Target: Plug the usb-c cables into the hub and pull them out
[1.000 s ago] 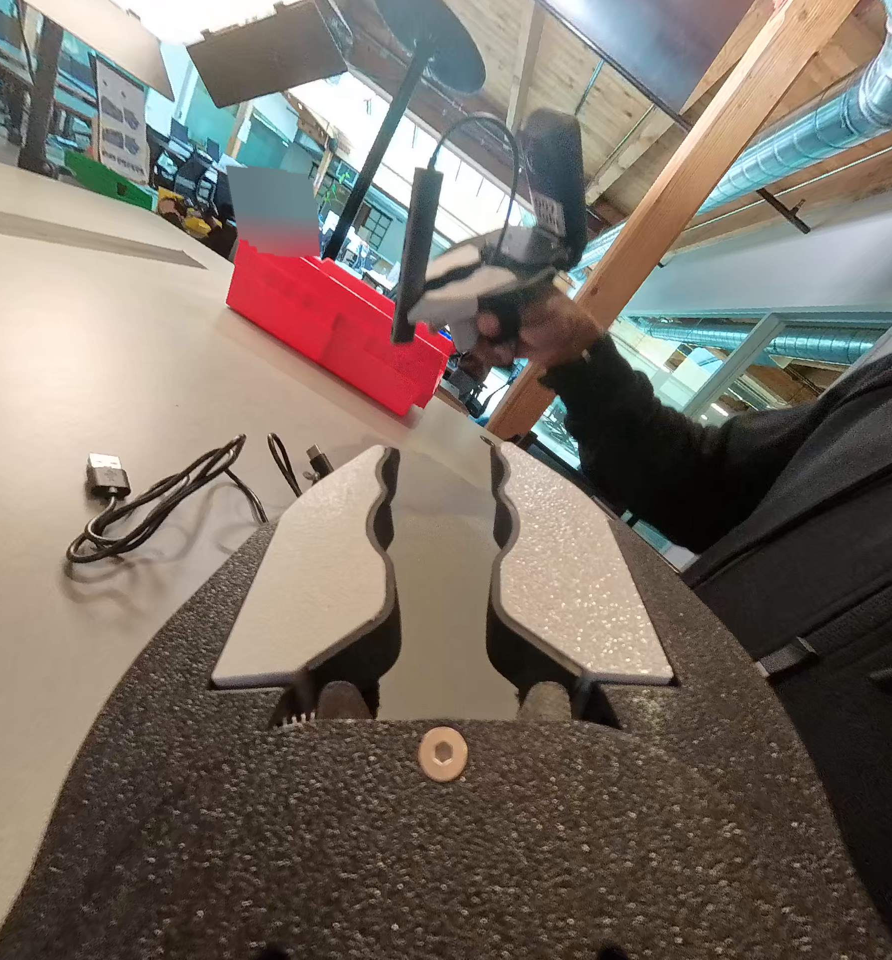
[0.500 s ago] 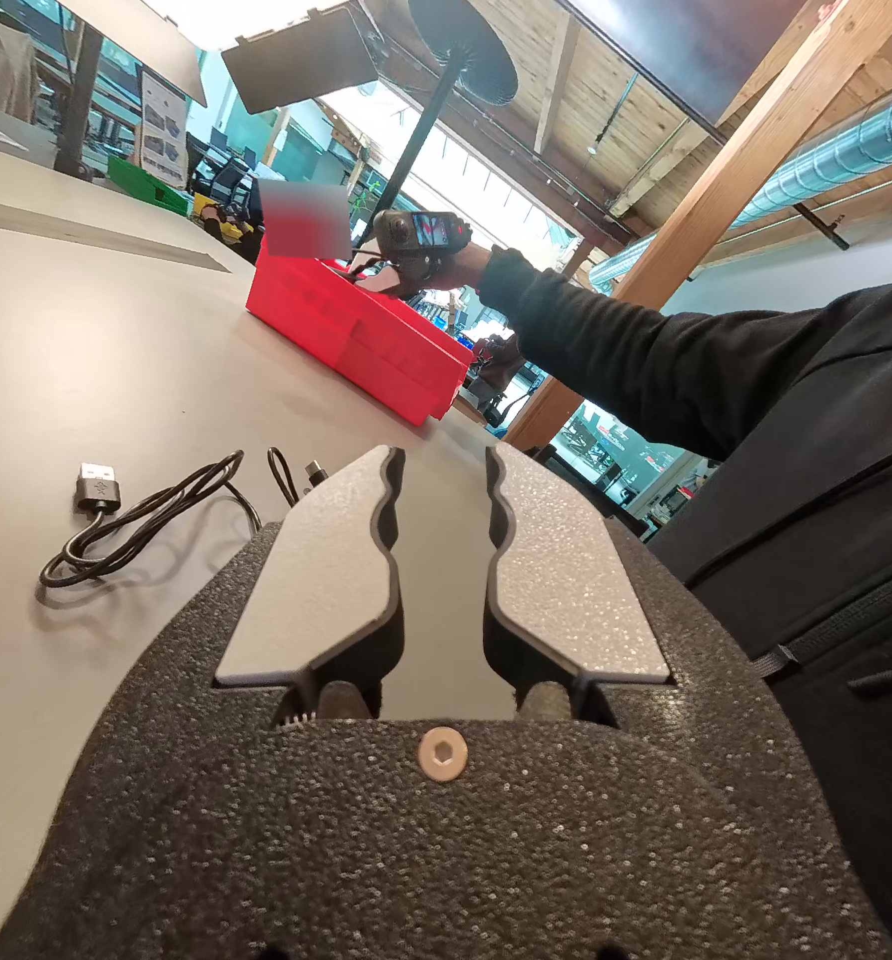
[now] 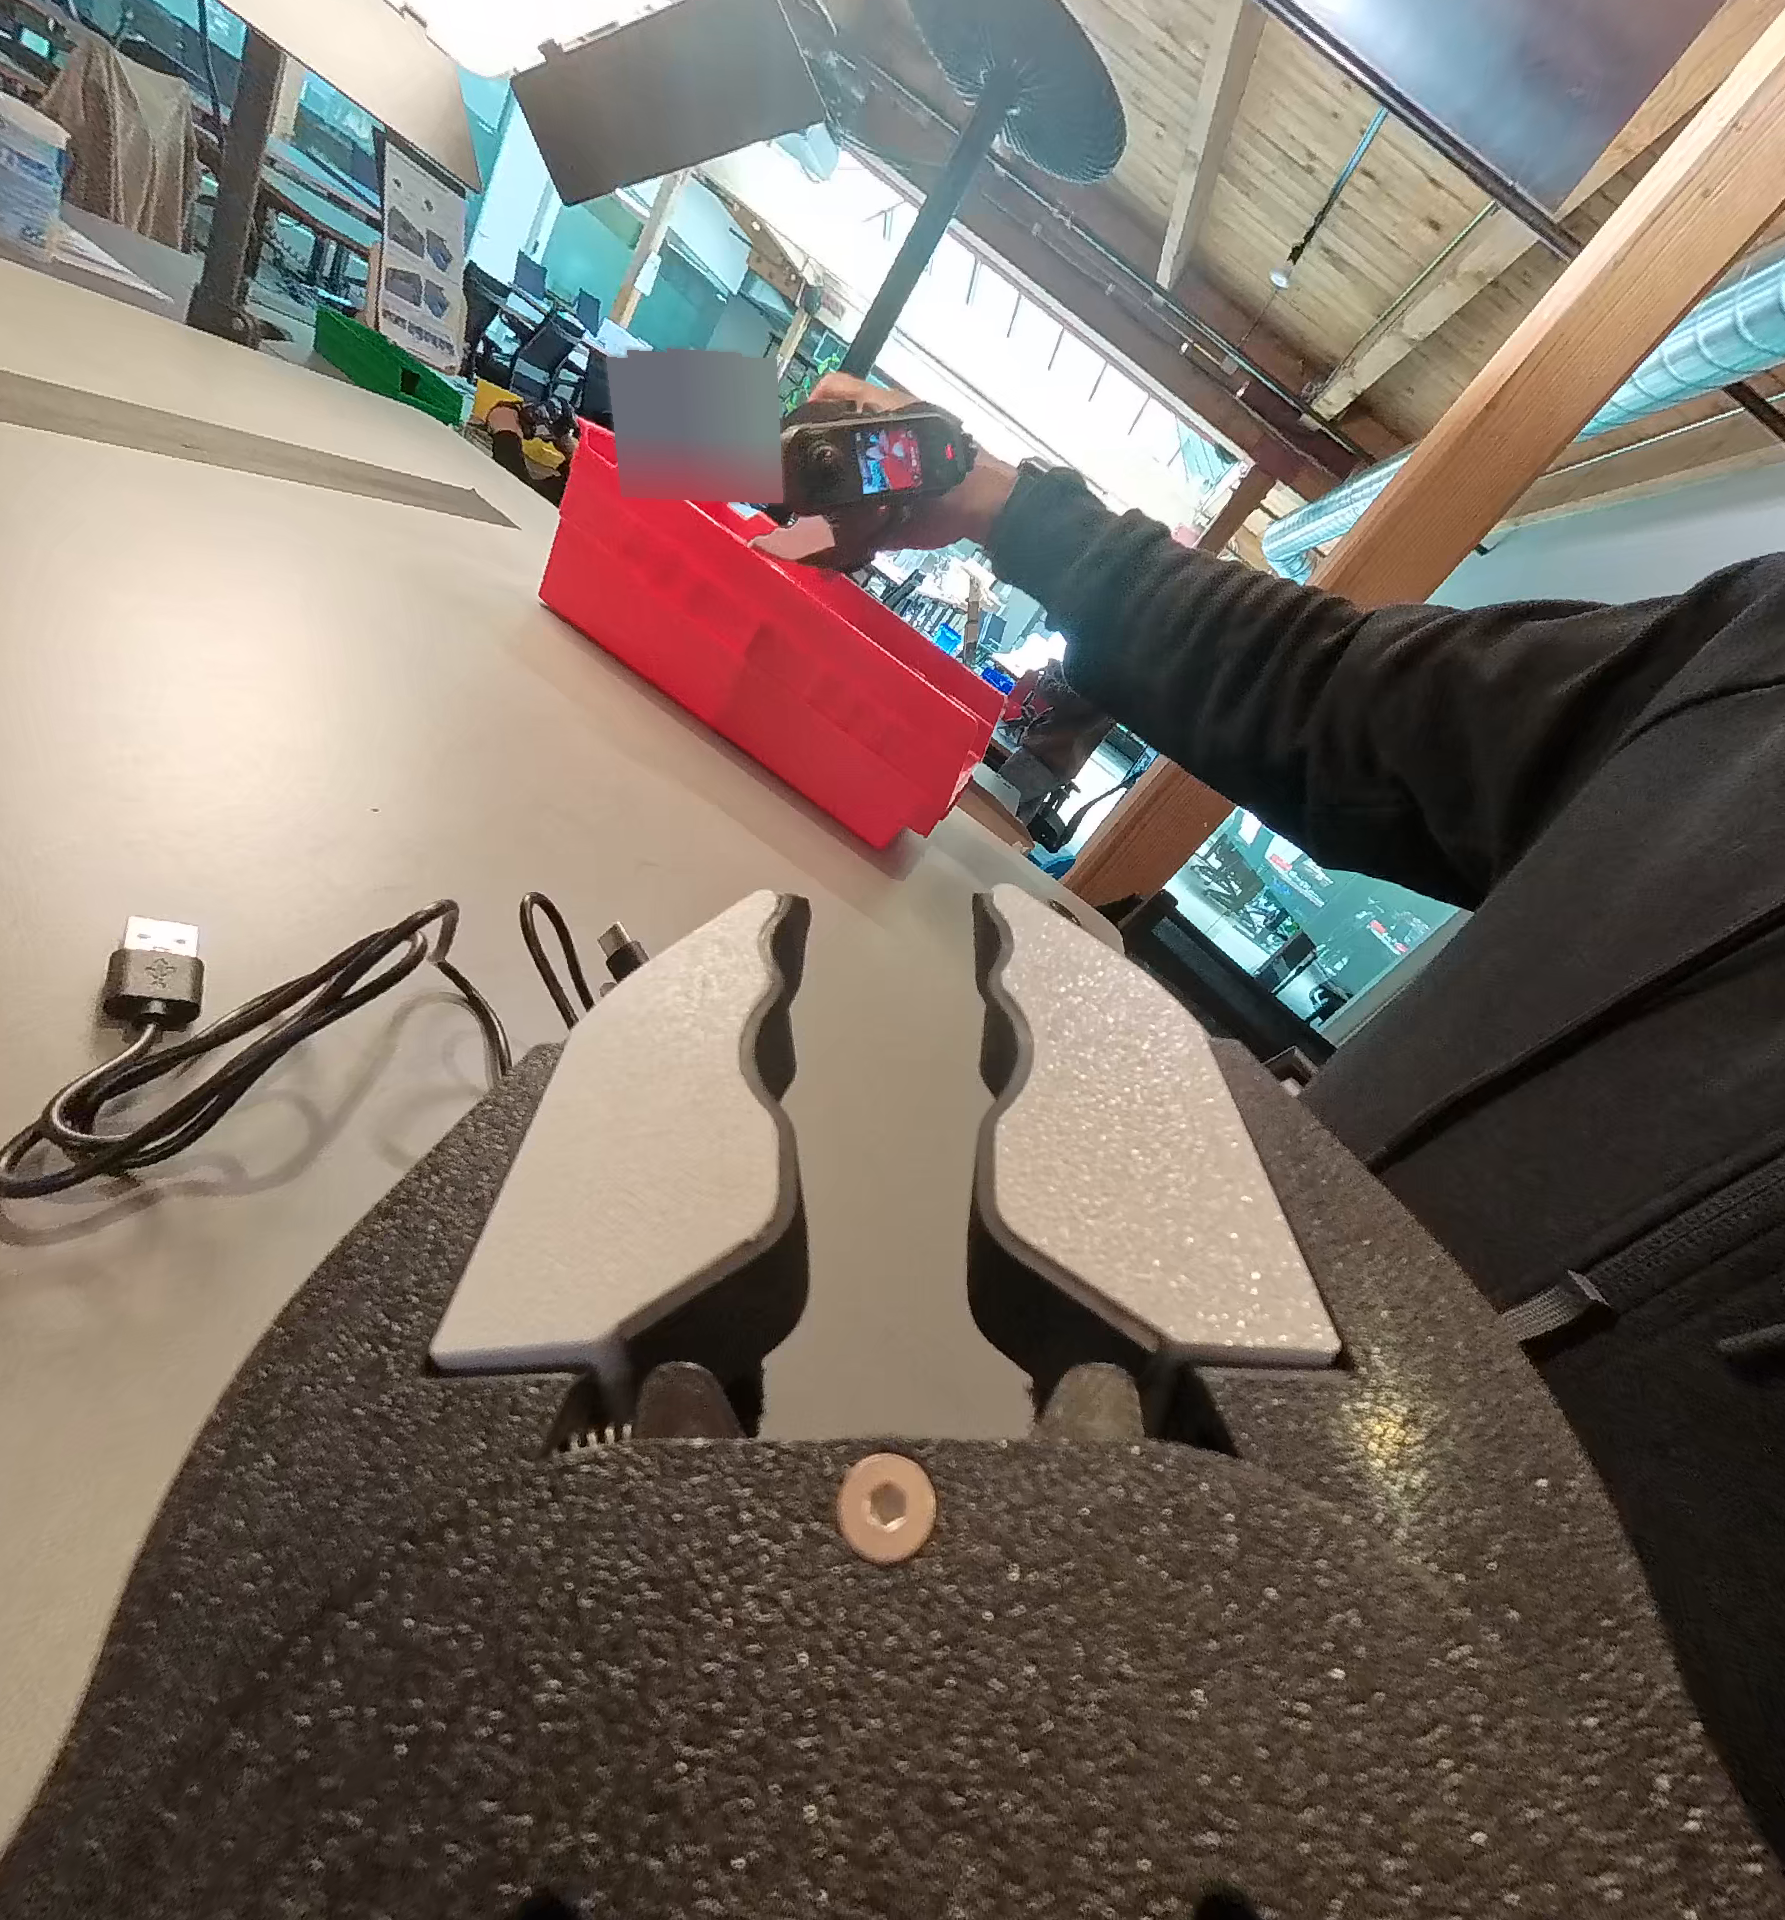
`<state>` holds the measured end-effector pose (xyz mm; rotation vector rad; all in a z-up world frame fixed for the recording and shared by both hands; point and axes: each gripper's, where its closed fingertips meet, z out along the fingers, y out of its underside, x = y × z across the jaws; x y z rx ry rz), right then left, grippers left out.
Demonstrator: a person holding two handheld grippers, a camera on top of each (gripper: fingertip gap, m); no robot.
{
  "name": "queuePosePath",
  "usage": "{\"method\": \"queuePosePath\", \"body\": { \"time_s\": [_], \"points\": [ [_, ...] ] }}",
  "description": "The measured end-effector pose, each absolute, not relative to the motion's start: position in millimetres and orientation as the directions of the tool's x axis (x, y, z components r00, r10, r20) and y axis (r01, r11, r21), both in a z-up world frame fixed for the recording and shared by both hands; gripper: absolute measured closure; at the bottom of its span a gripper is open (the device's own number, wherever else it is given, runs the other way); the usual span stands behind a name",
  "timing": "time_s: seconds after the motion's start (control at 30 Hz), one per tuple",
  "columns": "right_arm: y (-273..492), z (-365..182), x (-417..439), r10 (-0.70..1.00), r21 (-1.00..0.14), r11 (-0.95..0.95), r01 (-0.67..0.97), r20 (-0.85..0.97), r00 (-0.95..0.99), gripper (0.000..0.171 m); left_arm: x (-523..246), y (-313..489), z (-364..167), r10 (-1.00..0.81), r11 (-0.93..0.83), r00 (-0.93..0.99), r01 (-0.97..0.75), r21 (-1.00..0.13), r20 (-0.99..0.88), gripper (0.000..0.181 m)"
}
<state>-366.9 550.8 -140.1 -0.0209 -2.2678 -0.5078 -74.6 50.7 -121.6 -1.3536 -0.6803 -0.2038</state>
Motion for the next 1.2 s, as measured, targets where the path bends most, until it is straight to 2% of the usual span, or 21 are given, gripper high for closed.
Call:
{"method": "queuePosePath", "body": {
  "time_s": [0.07, 0.2, 0.3, 0.43, 0.57, 0.7, 0.8, 0.87, 1.0, 1.2],
  "points": [
    [559.4, -122.9, -367.2, -0.145, 0.356, 0.912, 0.204, 0.745, -0.650, 0.135, -75.3, 53.2, -121.6, 0.248, 0.231, 0.791, 0.512, -0.827, 0.559, 0.149],
    [551.6, -94.5, -355.5, -0.067, 0.264, 0.932, 0.248, 0.799, -0.597, 0.135, -77.2, 55.4, -123.5, 0.270, 0.223, 0.787, 0.509, -0.831, 0.555, 0.149],
    [514.0, -87.2, -331.7, 0.040, 0.119, 0.968, 0.222, 0.798, -0.601, 0.135, -78.7, 55.9, -126.2, 0.288, 0.218, 0.781, 0.510, -0.832, 0.554, 0.149],
    [430.7, -89.7, -282.2, 0.195, -0.141, 0.981, 0.135, 0.718, -0.668, 0.137, -83.0, 51.2, -135.7, 0.361, 0.183, 0.773, 0.491, -0.852, 0.523, 0.148],
    [335.1, -108.1, -219.2, 0.210, -0.315, 0.949, 0.016, 0.595, -0.776, 0.139, -93.3, 33.1, -152.5, 0.505, 0.104, 0.733, 0.472, -0.875, 0.456, 0.148],
    [260.5, -144.3, -160.2, 0.117, -0.368, 0.925, -0.091, 0.506, -0.855, 0.139, -102.4, 9.6, -173.9, 0.652, -0.016, 0.668, 0.485, -0.874, 0.358, 0.144],
    [217.3, -174.2, -129.7, 0.096, -0.436, 0.893, -0.108, 0.420, -0.902, 0.139, -103.9, 0.4, -180.9, 0.689, -0.065, 0.651, 0.492, -0.868, 0.317, 0.144],
    [194.0, -194.3, -120.5, 0.080, -0.461, 0.880, -0.115, 0.383, -0.920, 0.132, -104.5, -1.0, -181.1, 0.683, -0.053, 0.648, 0.504, -0.862, 0.336, 0.144],
    [155.5, -208.2, -127.4, 0.003, -0.447, 0.862, -0.238, 0.473, -0.881, 0.115, -108.6, -2.1, -186.5, 0.671, -0.066, 0.645, 0.542, -0.838, 0.364, 0.143],
    [97.8, -194.5, -130.4, -0.136, -0.415, 0.804, -0.425, 0.568, -0.812, 0.094, -136.7, -14.8, -201.1, 0.703, -0.213, 0.665, 0.535, -0.817, 0.252, 0.140]
  ]
}}
